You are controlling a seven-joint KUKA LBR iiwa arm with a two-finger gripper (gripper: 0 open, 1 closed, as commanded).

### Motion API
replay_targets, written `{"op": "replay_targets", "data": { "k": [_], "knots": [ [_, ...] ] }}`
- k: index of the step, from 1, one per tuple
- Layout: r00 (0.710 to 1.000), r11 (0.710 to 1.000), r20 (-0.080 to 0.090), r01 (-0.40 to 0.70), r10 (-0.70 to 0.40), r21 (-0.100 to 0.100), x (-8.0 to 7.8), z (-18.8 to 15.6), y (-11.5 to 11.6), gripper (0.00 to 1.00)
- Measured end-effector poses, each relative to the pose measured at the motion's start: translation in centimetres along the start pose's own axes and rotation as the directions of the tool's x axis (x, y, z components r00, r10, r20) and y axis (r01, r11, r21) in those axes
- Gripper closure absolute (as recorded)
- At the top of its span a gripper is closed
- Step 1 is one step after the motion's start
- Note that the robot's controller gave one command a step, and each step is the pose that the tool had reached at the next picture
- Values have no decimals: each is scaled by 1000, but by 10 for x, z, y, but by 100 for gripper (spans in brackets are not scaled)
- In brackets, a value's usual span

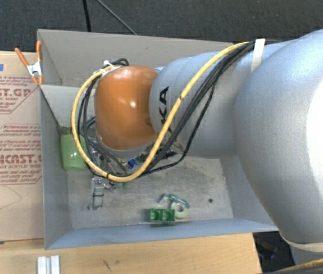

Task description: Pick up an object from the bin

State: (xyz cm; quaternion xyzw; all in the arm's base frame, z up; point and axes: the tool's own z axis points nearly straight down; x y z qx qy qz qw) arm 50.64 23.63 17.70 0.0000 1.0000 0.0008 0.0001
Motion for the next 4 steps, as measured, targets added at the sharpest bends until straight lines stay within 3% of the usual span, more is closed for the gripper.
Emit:
{"op": "replay_targets", "data": {
  "k": [1, 2, 3, 4],
  "knots": [
    [986, 986, -3, -167, 167, 5, -55, 91, -52, 0],
    [984, 984, 0, -176, 176, 6, -62, 108, -143, 0],
    [985, 985, 5, -171, 171, 0, -63, 105, -137, 100],
    [994, 994, 10, -113, 113, -3, -59, -93, -102, 100]
  ]
}}
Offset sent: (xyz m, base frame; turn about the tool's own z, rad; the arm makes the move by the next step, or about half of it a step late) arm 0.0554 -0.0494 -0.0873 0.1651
